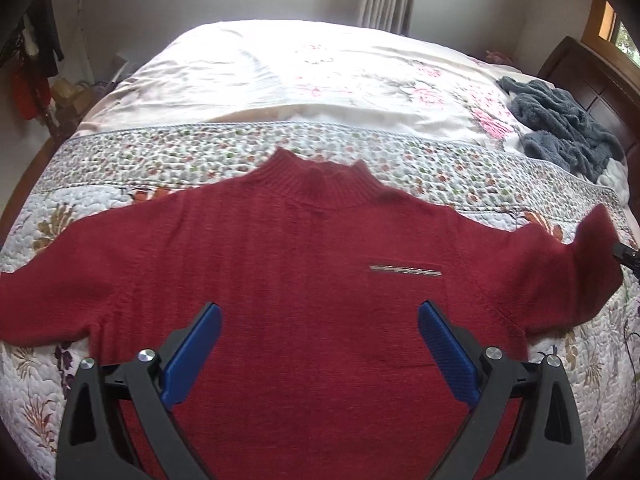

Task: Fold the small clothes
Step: 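Carry the sleeve cuff across the sweater body with the right gripper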

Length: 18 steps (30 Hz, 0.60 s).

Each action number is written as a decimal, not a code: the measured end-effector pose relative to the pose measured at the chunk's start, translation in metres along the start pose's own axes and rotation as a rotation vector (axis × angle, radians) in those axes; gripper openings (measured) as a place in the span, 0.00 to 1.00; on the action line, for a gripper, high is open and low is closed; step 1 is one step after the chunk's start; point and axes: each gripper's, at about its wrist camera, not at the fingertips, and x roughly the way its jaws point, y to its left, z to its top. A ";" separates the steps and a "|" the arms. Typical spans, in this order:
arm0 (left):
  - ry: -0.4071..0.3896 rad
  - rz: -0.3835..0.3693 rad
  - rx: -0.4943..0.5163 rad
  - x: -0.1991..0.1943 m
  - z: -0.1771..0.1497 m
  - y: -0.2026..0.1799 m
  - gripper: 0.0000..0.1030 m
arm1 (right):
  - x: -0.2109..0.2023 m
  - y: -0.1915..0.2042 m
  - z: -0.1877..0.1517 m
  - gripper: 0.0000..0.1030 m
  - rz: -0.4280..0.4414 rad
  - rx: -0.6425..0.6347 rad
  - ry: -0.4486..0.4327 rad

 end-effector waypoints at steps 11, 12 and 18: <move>0.024 -0.028 -0.044 -0.002 0.002 0.031 0.95 | 0.097 0.121 -0.057 0.06 -0.010 -0.232 0.157; 0.030 -0.041 -0.047 -0.001 0.002 0.033 0.95 | 0.103 0.124 -0.061 0.07 -0.010 -0.241 0.174; 0.053 -0.071 -0.030 0.004 0.006 0.024 0.95 | 0.105 0.116 -0.082 0.15 0.093 -0.227 0.237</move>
